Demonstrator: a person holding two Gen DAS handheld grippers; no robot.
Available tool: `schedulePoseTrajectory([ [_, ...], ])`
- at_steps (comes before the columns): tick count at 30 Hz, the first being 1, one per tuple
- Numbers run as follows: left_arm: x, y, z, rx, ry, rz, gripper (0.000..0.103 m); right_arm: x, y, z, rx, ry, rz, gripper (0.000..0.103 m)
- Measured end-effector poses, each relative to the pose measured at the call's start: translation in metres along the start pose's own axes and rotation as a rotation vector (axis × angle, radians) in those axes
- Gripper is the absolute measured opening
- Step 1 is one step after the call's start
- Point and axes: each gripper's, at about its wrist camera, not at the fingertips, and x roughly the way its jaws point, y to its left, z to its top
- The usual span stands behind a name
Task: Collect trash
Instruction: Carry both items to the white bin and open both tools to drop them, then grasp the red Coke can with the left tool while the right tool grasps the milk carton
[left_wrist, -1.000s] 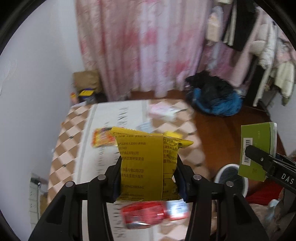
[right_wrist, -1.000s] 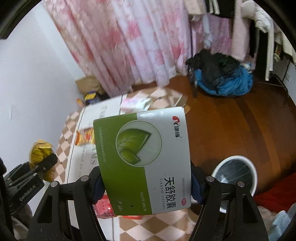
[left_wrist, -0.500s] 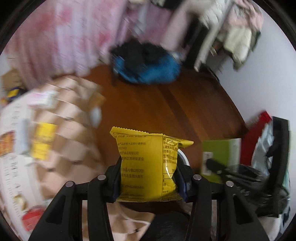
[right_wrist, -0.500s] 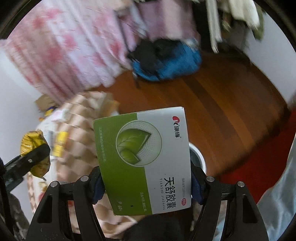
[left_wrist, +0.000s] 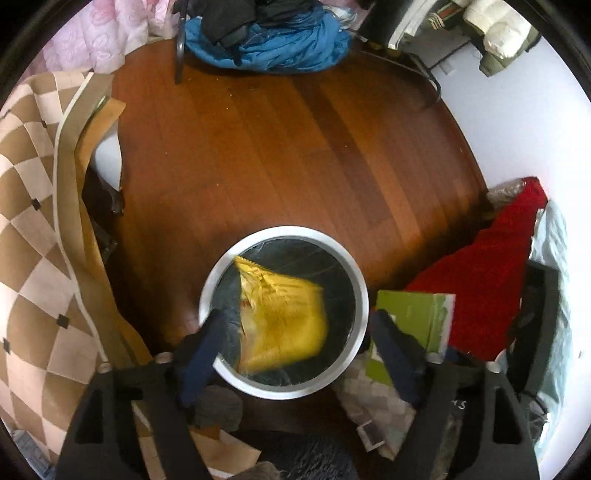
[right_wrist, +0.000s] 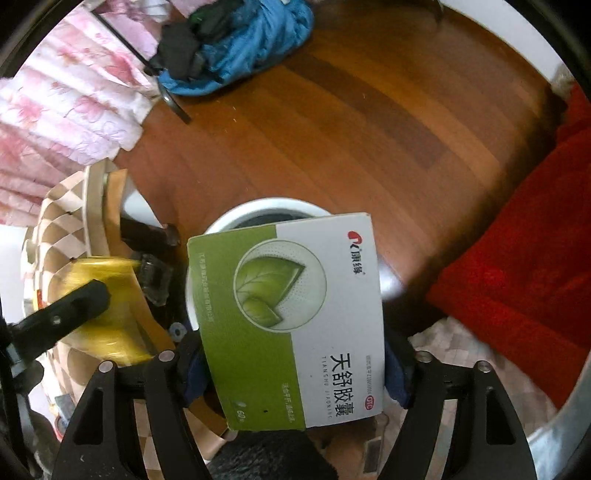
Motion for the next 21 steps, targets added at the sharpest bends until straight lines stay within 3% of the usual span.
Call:
schedulePoseTrajectory([
  [3,-0.002,-0.002,0.000,0.012,-0.013,0.038,0.096,0.011,-0.013,0.002,0.028,0.027,0.015,0.087],
  [4,-0.005,-0.002,-0.001,0.019,-0.023,0.056,0.096,0.013,-0.015,0.002,0.037,0.033,0.020,0.100],
  [5,-0.009,-0.001,-0.007,0.030,-0.040,0.089,0.096,0.017,-0.015,0.005,0.042,0.035,0.024,0.103],
  [11,-0.018,0.008,-0.024,0.055,-0.135,0.237,0.096,0.020,-0.012,-0.003,0.026,0.046,-0.094,0.103],
  [15,-0.021,0.012,-0.037,0.064,-0.131,0.262,0.096,0.014,-0.005,-0.013,-0.017,0.044,-0.177,0.103],
  [21,-0.038,0.011,-0.043,0.070,-0.145,0.271,0.096,-0.006,0.004,-0.027,-0.066,0.032,-0.214,0.103],
])
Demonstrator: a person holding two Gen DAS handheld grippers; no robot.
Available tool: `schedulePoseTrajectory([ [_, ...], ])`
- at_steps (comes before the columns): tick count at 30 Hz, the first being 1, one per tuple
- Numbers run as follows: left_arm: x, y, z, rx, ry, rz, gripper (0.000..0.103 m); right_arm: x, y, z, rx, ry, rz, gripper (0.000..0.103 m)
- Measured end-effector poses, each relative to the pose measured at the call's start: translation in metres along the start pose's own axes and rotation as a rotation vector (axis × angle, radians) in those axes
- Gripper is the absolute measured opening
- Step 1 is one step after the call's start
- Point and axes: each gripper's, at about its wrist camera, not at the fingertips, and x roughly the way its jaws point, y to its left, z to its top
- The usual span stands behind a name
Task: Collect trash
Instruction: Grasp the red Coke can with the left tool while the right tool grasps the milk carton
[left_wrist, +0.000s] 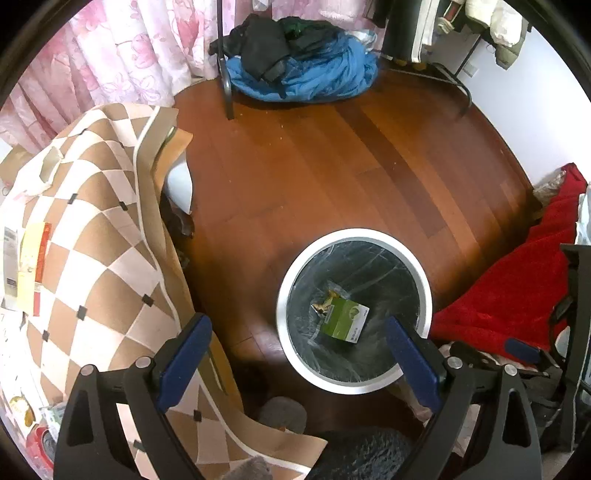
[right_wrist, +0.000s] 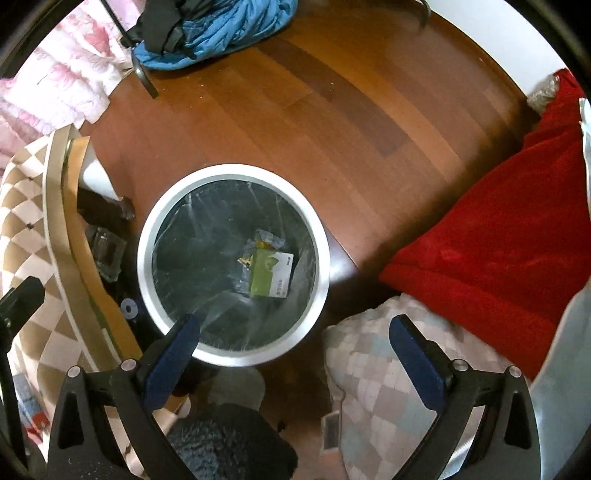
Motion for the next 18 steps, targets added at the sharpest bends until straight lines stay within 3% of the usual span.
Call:
schedulePoseTrajectory([
  [8,-0.051,-0.004,0.006,0.022,-0.091,0.004,0.096,-0.038,0.001,-0.010,0.010,-0.042,0.032,0.103],
  [18,-0.138,0.010,0.004,0.004,-0.235,0.010,0.096,-0.141,0.021,-0.024,-0.015,-0.203,0.106,0.103],
])
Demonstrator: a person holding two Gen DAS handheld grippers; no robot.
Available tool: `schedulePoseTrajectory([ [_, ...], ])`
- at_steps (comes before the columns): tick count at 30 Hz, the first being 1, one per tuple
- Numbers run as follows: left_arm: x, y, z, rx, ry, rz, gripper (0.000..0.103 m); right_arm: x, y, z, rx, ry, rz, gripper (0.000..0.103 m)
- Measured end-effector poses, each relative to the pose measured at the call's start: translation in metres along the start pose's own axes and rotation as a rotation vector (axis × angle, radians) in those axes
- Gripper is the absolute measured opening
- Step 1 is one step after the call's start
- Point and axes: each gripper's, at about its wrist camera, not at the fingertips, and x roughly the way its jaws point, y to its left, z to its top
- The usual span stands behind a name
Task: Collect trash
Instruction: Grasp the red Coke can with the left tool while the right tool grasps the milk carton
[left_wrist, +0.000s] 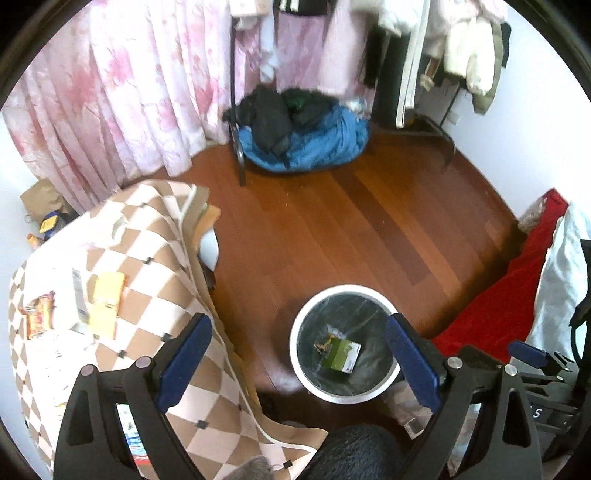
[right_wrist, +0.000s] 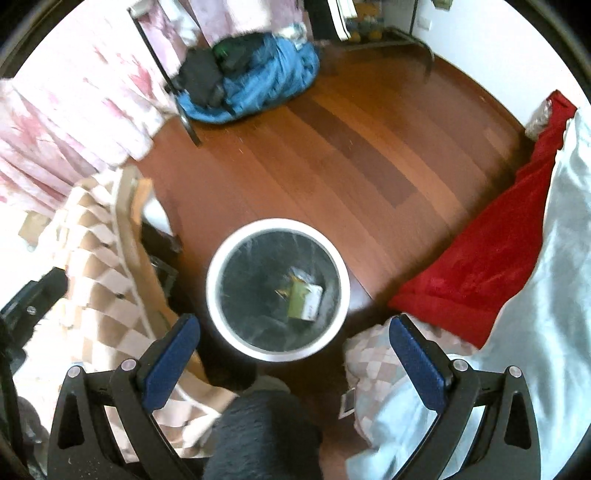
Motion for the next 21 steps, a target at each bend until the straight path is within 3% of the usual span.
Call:
schedulePoseTrajectory([
  [6,-0.054,0.045,0.000,-0.060,-0.091,0.002,0.096,-0.062,0.037,-0.002,-0.029,-0.101,0.086,0.103],
  [11,-0.087,0.118,-0.029,-0.130,-0.122,0.077,0.096,-0.088,0.092,-0.019,-0.112,-0.128,0.173,0.103],
  [13,-0.092,0.148,-0.048,-0.162,-0.111,0.119,0.096,-0.087,0.122,-0.030,-0.158,-0.106,0.217,0.103],
  [16,-0.094,0.201,-0.089,-0.211,-0.073,0.238,0.096,-0.071,0.170,-0.054,-0.240,-0.066,0.258,0.103],
  [21,-0.074,0.291,-0.164,-0.327,0.036,0.408,0.096,-0.010,0.245,-0.116,-0.360,0.065,0.334,0.103],
])
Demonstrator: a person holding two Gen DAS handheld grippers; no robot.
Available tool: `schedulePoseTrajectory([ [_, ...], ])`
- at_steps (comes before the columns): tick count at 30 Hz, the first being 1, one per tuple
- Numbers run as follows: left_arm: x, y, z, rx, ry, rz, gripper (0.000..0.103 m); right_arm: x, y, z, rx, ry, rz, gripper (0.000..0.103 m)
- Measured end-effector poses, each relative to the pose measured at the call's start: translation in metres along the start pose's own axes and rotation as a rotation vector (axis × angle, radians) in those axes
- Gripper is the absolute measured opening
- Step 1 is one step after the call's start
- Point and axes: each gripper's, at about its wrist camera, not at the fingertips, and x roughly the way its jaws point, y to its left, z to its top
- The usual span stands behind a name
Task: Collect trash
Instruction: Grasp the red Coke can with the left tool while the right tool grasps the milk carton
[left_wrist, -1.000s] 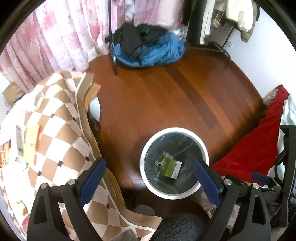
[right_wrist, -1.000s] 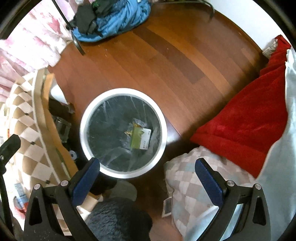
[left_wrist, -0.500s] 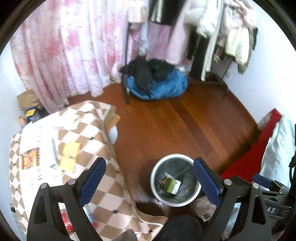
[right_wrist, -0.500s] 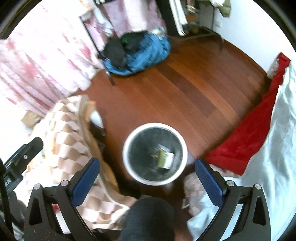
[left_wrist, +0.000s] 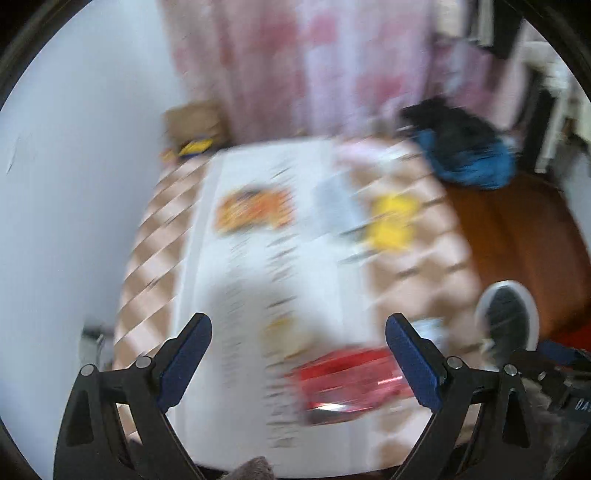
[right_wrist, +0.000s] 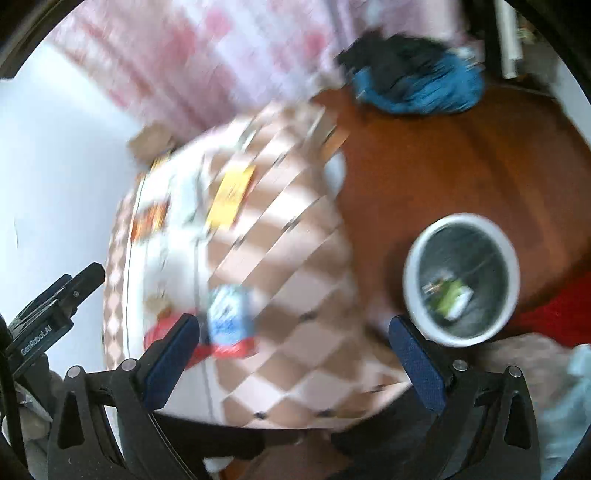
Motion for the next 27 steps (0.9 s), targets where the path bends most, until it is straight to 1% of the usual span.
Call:
schedulePoseTrajectory([
  [1,0.012,0.016,-0.008,-0.019,0.022,0.029,0.096,0.021,0.015,-0.007,-0.021,0.027,0.007,0.101],
  [2,0.024,0.032,-0.016,-0.036,0.041,0.050,0.096,0.039,0.027,-0.012,-0.035,0.048,0.005,0.094],
  [4,0.043,0.056,-0.030,-0.061,0.075,0.081,0.096,0.068,0.041,-0.019,-0.050,0.084,-0.003,0.086],
  [6,0.051,0.072,-0.041,-0.064,0.092,0.097,0.096,0.093,0.053,-0.021,-0.059,0.115,-0.022,0.085],
  [8,0.056,0.079,-0.048,-0.058,0.100,0.101,0.096,0.113,0.062,-0.023,-0.068,0.139,-0.048,0.081],
  [11,0.058,0.083,-0.052,-0.039,0.105,0.078,0.096,0.133,0.066,-0.022,-0.071,0.171,-0.072,0.077],
  [14,0.053,0.074,-0.046,0.021,0.090,0.046,0.096,0.149,0.071,-0.023,-0.075,0.192,-0.079,0.074],
  [15,0.052,0.072,-0.042,0.050,0.084,0.029,0.096,0.148,0.072,-0.022,-0.084,0.179,-0.090,0.069],
  [17,0.044,0.056,-0.034,0.130,0.063,0.000,0.096,0.149,0.076,-0.021,-0.112,0.173,-0.107,0.055],
  [18,0.039,0.047,-0.031,0.176,0.054,-0.020,0.096,0.148,0.074,-0.020,-0.108,0.171,-0.103,0.055],
  [19,0.035,0.040,-0.027,0.210,0.050,-0.039,0.096,0.145,0.069,-0.021,-0.104,0.171,-0.131,0.055],
  [20,0.031,0.030,-0.024,0.253,0.049,-0.070,0.096,0.143,0.066,-0.020,-0.099,0.169,-0.138,0.055],
  [22,0.026,0.006,-0.021,0.355,0.062,-0.138,0.096,0.136,0.049,-0.022,-0.072,0.174,-0.147,0.055],
  [24,0.026,-0.017,-0.020,0.469,0.083,-0.191,0.096,0.129,0.035,-0.023,-0.044,0.185,-0.145,0.055],
  [25,0.026,-0.033,-0.023,0.546,0.098,-0.225,0.096,0.126,0.027,-0.026,-0.031,0.193,-0.143,0.055],
  [27,0.033,-0.055,-0.026,0.669,0.149,-0.262,0.096,0.121,0.016,-0.031,-0.015,0.205,-0.139,0.055],
])
